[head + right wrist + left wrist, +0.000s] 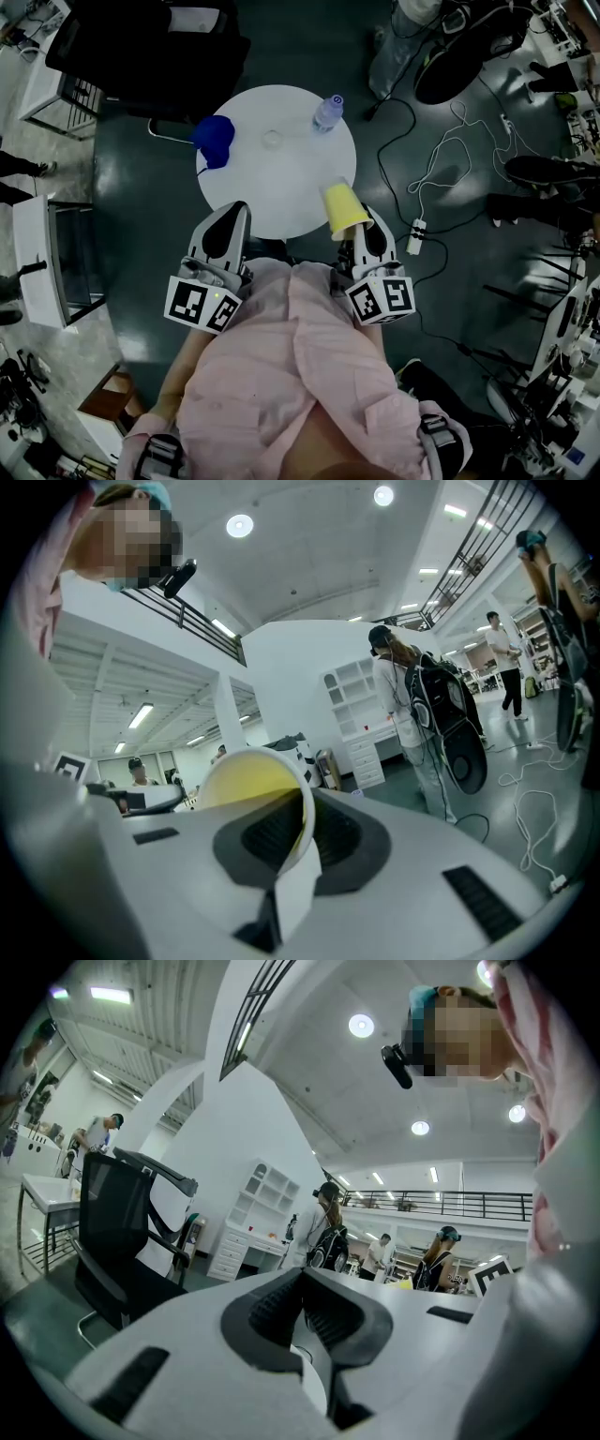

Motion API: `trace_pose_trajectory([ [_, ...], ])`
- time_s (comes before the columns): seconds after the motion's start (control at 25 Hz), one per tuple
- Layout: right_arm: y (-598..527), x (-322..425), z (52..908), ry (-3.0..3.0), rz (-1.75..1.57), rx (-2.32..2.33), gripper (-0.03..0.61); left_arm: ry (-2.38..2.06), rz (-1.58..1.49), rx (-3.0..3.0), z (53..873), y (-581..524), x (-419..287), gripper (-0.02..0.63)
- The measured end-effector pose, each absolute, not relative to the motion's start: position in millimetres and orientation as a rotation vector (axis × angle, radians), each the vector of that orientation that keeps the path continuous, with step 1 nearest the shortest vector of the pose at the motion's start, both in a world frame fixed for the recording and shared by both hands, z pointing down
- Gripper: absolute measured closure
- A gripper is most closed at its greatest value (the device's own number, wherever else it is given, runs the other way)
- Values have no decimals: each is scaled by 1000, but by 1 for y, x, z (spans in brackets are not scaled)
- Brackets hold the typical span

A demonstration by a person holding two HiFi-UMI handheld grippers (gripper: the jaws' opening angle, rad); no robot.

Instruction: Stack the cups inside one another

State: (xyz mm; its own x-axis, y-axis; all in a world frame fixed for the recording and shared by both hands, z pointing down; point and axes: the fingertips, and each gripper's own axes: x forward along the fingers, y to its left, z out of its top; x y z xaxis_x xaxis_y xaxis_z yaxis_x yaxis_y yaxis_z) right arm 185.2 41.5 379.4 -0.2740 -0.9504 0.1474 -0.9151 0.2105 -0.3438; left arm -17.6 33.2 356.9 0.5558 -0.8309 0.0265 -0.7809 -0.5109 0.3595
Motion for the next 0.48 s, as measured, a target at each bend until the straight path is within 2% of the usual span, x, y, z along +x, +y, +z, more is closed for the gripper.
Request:
trace_pose_trajectory([
  [0.48, 39, 179, 377, 2379, -562, -1826, 540, -1340, -225, 2454, 355, 31, -25, 595],
])
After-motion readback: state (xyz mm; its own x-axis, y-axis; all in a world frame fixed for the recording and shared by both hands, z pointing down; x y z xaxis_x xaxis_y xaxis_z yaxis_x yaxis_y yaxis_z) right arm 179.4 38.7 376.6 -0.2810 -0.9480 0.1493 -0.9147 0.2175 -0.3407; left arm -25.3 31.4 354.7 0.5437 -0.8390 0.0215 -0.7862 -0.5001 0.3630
